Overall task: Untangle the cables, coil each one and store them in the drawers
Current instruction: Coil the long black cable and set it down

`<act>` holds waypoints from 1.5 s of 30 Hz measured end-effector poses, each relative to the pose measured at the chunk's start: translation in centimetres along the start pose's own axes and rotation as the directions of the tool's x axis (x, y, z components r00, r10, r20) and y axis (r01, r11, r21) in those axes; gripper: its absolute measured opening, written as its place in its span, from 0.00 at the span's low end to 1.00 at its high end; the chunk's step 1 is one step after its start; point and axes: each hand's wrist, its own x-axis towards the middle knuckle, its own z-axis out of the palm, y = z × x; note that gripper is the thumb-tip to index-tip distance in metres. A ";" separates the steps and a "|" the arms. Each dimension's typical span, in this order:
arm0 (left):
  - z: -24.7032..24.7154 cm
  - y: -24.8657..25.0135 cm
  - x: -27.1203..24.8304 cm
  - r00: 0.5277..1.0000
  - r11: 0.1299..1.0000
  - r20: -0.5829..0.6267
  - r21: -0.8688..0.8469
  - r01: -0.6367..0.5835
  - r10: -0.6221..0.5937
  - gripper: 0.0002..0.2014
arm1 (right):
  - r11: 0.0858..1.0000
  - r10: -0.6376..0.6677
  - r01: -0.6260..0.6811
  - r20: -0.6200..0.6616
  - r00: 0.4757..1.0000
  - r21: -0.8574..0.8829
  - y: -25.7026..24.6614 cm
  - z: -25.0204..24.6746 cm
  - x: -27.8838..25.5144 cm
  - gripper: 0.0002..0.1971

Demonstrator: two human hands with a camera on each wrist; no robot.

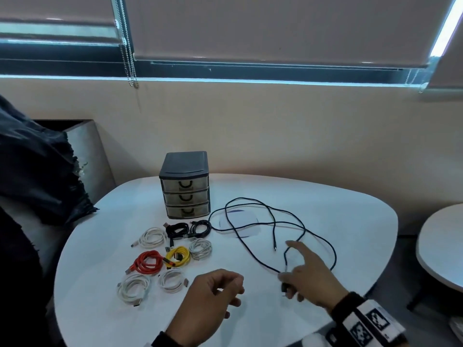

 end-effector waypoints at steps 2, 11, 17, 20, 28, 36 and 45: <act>0.5 -0.1 1.1 0.999 1.000 0.030 -0.007 0.015 -0.015 0.09 | 0.992 -0.095 0.091 0.033 0.995 0.091 -2.5 2.7 -0.5 0.11; -5.0 0.6 6.7 0.990 0.979 0.014 0.147 -0.142 0.142 0.11 | 0.835 -0.459 0.463 0.087 0.884 -0.299 -7.9 8.2 3.3 0.10; -8.1 0.6 9.6 0.966 0.819 0.042 0.522 -0.239 0.255 0.14 | 0.673 -0.579 0.501 0.034 0.815 -0.544 -9.6 9.8 6.1 0.10; -8.9 0.8 9.9 0.971 0.853 0.052 0.469 -0.229 0.232 0.15 | 0.615 -0.662 0.534 -0.011 0.749 -0.580 -9.9 9.5 7.2 0.09; -9.2 0.4 10.2 0.957 0.886 0.045 0.368 -0.282 0.286 0.10 | 0.761 -0.560 0.574 0.141 0.817 -0.303 -9.2 9.0 7.8 0.04; -11.0 1.4 9.1 0.961 0.944 0.078 0.181 -0.275 0.265 0.09 | 0.833 -0.552 0.553 0.053 0.832 -0.011 -9.1 7.0 7.8 0.10; -10.8 0.5 8.6 0.924 0.959 0.283 0.044 -0.278 0.255 0.14 | 0.791 -0.609 0.609 0.017 0.793 -0.063 -8.6 7.2 8.3 0.08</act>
